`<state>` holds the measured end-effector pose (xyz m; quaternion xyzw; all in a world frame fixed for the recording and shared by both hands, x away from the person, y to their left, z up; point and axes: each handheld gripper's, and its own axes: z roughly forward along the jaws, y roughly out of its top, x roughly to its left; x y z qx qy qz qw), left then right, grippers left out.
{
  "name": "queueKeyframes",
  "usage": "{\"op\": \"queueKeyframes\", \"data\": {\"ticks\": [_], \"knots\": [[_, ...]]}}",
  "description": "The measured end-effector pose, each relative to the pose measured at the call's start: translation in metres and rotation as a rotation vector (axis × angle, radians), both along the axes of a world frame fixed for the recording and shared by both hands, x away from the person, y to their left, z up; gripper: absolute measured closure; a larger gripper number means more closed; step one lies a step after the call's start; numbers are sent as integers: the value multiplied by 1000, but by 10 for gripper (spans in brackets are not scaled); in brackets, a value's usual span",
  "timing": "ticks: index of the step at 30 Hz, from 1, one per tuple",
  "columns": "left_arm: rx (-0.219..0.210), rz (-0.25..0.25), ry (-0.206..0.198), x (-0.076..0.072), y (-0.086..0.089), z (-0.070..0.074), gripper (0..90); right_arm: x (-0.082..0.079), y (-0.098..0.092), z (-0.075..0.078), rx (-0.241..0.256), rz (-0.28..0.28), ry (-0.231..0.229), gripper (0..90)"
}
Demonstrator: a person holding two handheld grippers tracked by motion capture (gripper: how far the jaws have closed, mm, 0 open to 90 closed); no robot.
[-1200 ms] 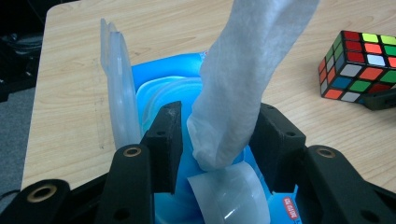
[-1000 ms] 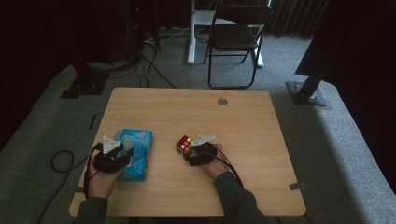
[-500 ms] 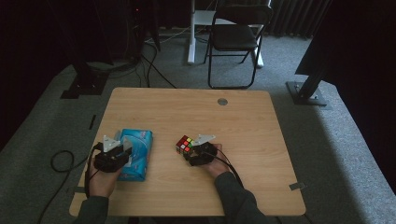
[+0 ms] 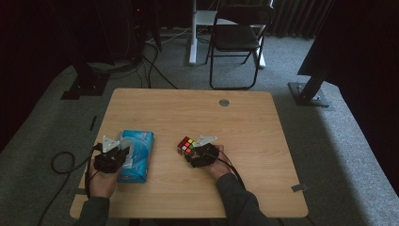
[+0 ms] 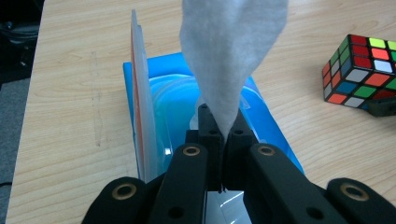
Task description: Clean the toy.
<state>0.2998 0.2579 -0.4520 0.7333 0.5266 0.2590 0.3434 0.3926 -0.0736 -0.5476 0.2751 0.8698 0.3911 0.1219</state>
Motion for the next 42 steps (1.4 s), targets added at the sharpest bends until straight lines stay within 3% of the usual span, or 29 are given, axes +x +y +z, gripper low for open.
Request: {"op": "queueKeyframes", "data": {"ticks": [27,42], "knots": [[-43,-12,-86,-1,4,33,891,0,0,0,5,-1,4,332],[-62,-34,-136,4,-3,53,891,0,0,0,3,0,4,333]]}}
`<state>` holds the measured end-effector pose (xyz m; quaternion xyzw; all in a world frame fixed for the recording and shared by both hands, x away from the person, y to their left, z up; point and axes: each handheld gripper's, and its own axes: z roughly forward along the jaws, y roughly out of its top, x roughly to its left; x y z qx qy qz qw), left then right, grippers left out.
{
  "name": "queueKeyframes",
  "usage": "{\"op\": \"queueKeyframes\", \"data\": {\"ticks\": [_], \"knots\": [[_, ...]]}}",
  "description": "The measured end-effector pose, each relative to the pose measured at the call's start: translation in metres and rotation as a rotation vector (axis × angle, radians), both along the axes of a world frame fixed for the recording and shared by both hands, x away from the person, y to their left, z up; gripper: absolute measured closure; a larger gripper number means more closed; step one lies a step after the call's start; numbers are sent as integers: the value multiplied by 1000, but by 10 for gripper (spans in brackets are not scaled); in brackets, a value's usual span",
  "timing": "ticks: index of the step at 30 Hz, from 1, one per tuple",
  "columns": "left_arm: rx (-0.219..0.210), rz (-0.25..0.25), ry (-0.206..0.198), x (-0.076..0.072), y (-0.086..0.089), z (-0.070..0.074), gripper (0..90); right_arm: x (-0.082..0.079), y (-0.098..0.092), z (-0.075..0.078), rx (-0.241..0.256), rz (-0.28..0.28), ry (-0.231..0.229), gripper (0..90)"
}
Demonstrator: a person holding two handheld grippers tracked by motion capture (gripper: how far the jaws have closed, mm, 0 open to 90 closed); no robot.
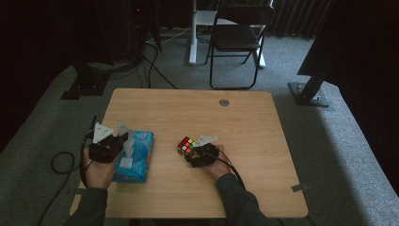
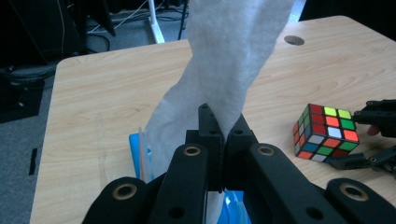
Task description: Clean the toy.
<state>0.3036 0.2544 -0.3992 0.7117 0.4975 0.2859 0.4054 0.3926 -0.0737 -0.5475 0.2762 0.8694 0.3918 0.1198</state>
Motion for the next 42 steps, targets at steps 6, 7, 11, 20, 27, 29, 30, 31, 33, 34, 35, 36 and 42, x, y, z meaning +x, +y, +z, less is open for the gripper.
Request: {"op": "queueKeyframes", "data": {"ticks": [6,7,11,20,27,29,30,31,33,34,35,36,42], "knots": [[-22,-19,-26,2,-4,9,891,0,0,0,-3,-1,-2,333],[-23,-23,-30,2,-5,10,891,0,0,0,-2,-1,-2,333],[-33,-38,-42,4,-9,15,891,0,0,0,-2,0,-5,333],[-39,-74,-47,13,-23,20,891,0,0,0,-4,0,-5,333],[-53,-95,-34,19,-31,16,891,0,0,0,-3,0,-6,333],[-55,-101,-30,20,-34,15,890,0,0,0,-3,0,-6,333],[-56,-104,-29,21,-35,15,891,0,0,0,-3,0,-6,333],[-59,-105,-27,22,-37,14,891,0,0,0,-3,0,-6,333],[-61,-111,-24,23,-39,13,891,0,0,0,-3,-1,-5,333],[-61,-115,-24,24,-40,13,890,0,0,0,-3,0,-6,333],[-62,-119,-22,25,-41,13,891,0,0,0,-3,0,-6,333],[-67,-122,-22,25,-43,12,890,0,0,0,-3,0,-6,333],[-70,-149,-10,30,-54,10,890,-1,1,0,-4,-2,-4,333]]}}
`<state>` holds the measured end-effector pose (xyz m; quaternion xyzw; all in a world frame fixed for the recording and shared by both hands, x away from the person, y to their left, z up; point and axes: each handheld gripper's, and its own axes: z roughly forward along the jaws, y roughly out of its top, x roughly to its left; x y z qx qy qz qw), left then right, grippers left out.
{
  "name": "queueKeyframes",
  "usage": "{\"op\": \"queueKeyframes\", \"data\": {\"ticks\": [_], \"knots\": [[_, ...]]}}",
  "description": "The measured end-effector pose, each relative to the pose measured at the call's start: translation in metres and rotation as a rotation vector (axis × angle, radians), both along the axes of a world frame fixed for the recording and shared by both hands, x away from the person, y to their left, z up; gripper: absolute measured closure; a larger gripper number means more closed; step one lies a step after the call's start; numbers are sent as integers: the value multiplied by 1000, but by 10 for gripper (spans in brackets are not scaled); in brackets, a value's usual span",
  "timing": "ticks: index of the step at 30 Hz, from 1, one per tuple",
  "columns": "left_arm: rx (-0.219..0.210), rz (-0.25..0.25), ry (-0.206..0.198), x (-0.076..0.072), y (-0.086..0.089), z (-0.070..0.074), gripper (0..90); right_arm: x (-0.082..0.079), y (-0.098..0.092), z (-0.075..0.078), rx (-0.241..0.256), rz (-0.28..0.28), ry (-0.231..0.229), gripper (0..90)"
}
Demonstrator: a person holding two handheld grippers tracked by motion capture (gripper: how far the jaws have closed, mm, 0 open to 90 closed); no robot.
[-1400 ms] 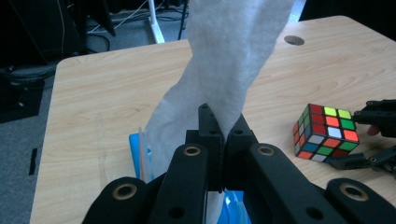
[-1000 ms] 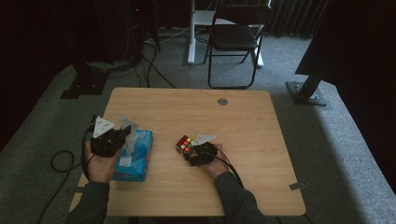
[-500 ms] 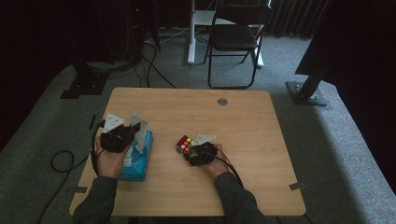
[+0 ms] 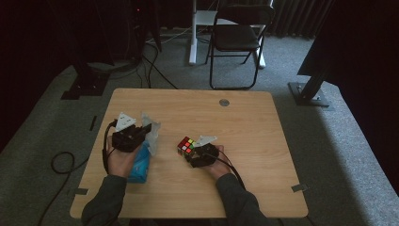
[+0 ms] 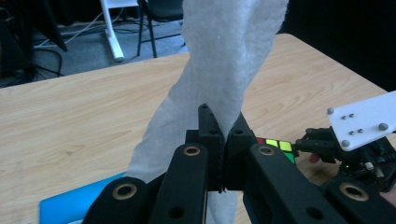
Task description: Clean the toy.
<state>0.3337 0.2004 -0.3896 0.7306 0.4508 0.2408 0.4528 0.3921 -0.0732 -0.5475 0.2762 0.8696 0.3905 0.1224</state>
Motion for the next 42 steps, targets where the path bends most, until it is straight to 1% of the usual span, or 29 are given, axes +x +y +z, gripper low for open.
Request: {"op": "queueKeyframes", "data": {"ticks": [4,7,10,14,20,23,27,30,32,36,40,42], "knots": [[3,-15,4,3,-7,-2,890,0,0,0,0,0,0,333],[-6,-22,4,5,-12,-3,890,0,0,0,0,0,-1,333],[-5,-31,5,7,-17,-3,890,0,0,0,-1,0,-1,333],[8,-44,9,11,-25,-5,891,0,0,0,-2,1,-2,333],[11,-62,18,17,-35,-8,890,0,0,0,-2,2,0,331],[14,-71,19,19,-38,-8,891,0,0,0,-6,8,3,286],[17,-77,19,21,-41,-8,890,1,0,0,-9,-16,6,229],[13,-87,14,23,-44,-7,890,0,0,-1,-20,-13,-2,194],[12,-94,11,24,-46,-6,891,-1,-1,-1,-23,-15,5,179],[17,-108,-2,25,-52,-4,890,-4,-6,-1,-23,-29,13,170],[17,-124,-5,27,-61,-4,890,-5,-10,-1,-13,-41,17,182],[6,-132,-3,28,-65,-4,890,-5,-11,-1,-7,-46,20,190]]}}
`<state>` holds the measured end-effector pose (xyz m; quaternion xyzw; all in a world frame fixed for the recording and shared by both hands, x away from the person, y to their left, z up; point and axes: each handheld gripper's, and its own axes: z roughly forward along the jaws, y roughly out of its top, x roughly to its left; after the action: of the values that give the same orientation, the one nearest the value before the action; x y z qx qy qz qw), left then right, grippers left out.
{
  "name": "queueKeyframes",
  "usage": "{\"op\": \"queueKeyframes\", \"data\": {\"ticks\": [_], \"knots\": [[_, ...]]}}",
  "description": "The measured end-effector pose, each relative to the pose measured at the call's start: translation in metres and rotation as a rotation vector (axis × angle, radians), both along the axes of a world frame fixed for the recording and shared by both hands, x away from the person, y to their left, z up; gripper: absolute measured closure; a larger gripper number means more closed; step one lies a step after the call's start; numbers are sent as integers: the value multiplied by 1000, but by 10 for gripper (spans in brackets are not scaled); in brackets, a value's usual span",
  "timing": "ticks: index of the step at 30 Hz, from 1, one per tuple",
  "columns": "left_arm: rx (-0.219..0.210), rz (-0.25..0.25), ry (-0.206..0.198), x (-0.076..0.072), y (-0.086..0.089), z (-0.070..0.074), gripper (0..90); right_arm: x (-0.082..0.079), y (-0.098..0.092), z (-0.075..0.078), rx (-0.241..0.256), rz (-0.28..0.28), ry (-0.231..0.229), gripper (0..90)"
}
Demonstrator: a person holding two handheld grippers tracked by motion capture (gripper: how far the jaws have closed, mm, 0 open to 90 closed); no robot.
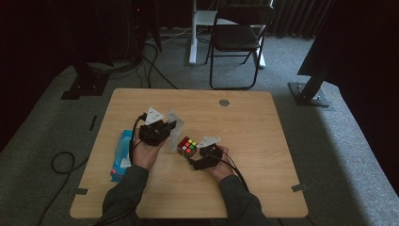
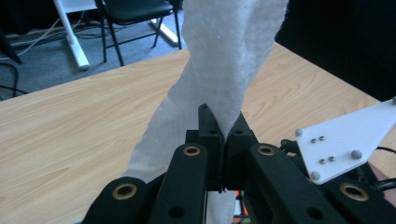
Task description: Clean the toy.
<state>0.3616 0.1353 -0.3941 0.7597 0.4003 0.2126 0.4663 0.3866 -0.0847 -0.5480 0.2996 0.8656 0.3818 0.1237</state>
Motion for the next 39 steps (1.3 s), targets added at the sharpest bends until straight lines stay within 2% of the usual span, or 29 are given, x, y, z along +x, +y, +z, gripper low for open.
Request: {"op": "queueKeyframes", "data": {"ticks": [7,10,15,19,26,31,34,39], "knots": [[-20,-28,-11,3,-15,1,890,1,-2,0,10,-8,7,192],[-1,-21,5,6,-19,-8,890,1,-2,0,12,-11,6,192],[62,-6,58,12,-22,-35,890,1,-2,0,13,-14,6,193],[116,-12,94,13,-24,-52,890,1,-2,0,14,-16,7,193],[234,-48,116,9,-35,-74,881,1,-4,0,28,-24,13,224],[281,-68,129,8,-40,-83,815,3,-6,0,53,-28,22,263],[279,-72,135,9,-39,-84,768,2,-6,0,46,-25,16,281],[265,-83,144,7,-37,-80,612,1,-5,0,42,-21,10,289]]}}
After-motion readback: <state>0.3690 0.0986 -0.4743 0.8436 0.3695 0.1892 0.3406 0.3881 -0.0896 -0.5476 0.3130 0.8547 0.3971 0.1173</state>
